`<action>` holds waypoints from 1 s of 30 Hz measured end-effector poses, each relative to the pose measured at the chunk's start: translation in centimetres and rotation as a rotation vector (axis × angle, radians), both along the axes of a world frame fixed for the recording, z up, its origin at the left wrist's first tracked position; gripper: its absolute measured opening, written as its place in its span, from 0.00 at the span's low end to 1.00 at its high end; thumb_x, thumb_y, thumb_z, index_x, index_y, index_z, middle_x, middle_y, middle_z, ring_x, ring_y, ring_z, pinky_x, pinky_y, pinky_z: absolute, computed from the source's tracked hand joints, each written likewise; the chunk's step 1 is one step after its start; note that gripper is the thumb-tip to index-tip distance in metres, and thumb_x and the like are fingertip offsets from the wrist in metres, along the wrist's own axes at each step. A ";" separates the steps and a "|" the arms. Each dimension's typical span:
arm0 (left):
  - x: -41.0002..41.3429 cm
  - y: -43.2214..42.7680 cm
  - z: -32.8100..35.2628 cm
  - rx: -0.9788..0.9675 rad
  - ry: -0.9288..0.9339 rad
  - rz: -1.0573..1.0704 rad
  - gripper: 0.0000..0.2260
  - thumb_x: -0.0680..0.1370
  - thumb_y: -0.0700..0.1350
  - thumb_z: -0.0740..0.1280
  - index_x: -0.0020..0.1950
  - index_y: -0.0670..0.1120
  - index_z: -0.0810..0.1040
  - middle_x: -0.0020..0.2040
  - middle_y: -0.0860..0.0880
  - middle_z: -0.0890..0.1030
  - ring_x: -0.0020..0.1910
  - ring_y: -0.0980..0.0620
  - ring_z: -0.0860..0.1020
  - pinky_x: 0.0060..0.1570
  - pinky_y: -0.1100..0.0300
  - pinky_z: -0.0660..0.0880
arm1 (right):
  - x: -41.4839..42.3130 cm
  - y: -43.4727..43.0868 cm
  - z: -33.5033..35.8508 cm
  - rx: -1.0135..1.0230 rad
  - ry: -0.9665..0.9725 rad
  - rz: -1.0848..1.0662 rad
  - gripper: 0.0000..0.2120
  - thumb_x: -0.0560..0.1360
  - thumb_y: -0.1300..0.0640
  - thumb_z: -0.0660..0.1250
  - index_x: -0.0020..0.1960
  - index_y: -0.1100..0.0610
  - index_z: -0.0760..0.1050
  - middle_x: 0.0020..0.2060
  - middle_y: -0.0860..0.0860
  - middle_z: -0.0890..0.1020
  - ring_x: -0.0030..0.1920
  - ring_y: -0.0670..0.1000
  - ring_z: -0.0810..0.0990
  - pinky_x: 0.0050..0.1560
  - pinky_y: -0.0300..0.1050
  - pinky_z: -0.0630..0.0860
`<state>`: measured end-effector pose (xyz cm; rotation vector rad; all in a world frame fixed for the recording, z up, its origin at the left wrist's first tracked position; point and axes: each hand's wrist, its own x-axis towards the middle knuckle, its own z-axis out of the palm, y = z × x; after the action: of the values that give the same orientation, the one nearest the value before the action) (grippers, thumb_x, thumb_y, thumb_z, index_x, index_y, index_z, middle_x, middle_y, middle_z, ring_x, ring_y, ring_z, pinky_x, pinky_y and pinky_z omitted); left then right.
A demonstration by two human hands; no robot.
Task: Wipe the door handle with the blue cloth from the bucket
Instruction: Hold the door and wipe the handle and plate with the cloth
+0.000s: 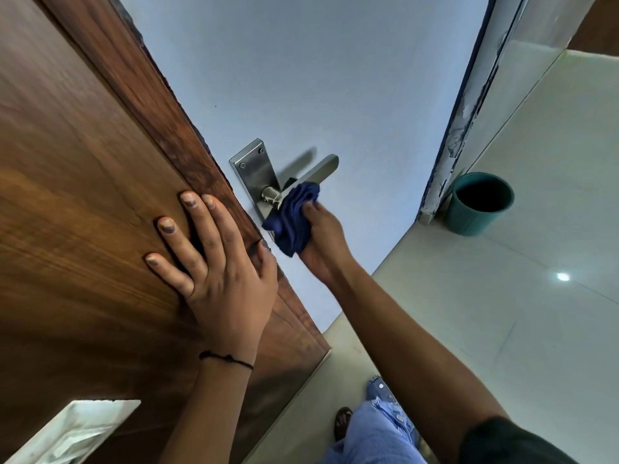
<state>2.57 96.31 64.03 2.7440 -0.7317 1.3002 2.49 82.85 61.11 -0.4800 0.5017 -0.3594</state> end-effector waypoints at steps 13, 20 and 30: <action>-0.1 0.0 0.1 -0.004 -0.002 -0.031 0.38 0.78 0.53 0.60 0.78 0.39 0.43 0.75 0.38 0.53 0.70 0.33 0.52 0.66 0.35 0.47 | -0.9 2.3 -0.9 -0.564 0.121 -0.029 0.07 0.81 0.63 0.59 0.52 0.59 0.75 0.55 0.65 0.81 0.56 0.67 0.79 0.59 0.60 0.77; -0.1 0.0 0.1 0.027 -0.016 0.000 0.38 0.78 0.53 0.60 0.78 0.37 0.45 0.75 0.37 0.53 0.70 0.32 0.53 0.67 0.36 0.49 | 0.2 2.7 -2.4 -0.741 0.222 -0.129 0.08 0.79 0.63 0.63 0.56 0.64 0.76 0.52 0.62 0.83 0.54 0.61 0.81 0.57 0.59 0.78; 0.1 0.1 0.0 0.053 -0.001 0.022 0.35 0.78 0.54 0.58 0.77 0.37 0.50 0.74 0.37 0.53 0.70 0.33 0.53 0.66 0.36 0.49 | 3.0 3.9 -5.7 -0.970 0.348 -0.330 0.10 0.75 0.60 0.66 0.56 0.60 0.78 0.46 0.51 0.72 0.42 0.36 0.72 0.46 0.25 0.68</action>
<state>2.65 96.37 64.03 2.8011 -0.7482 1.3048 5.45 86.78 55.43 -1.4226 0.7339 -0.8510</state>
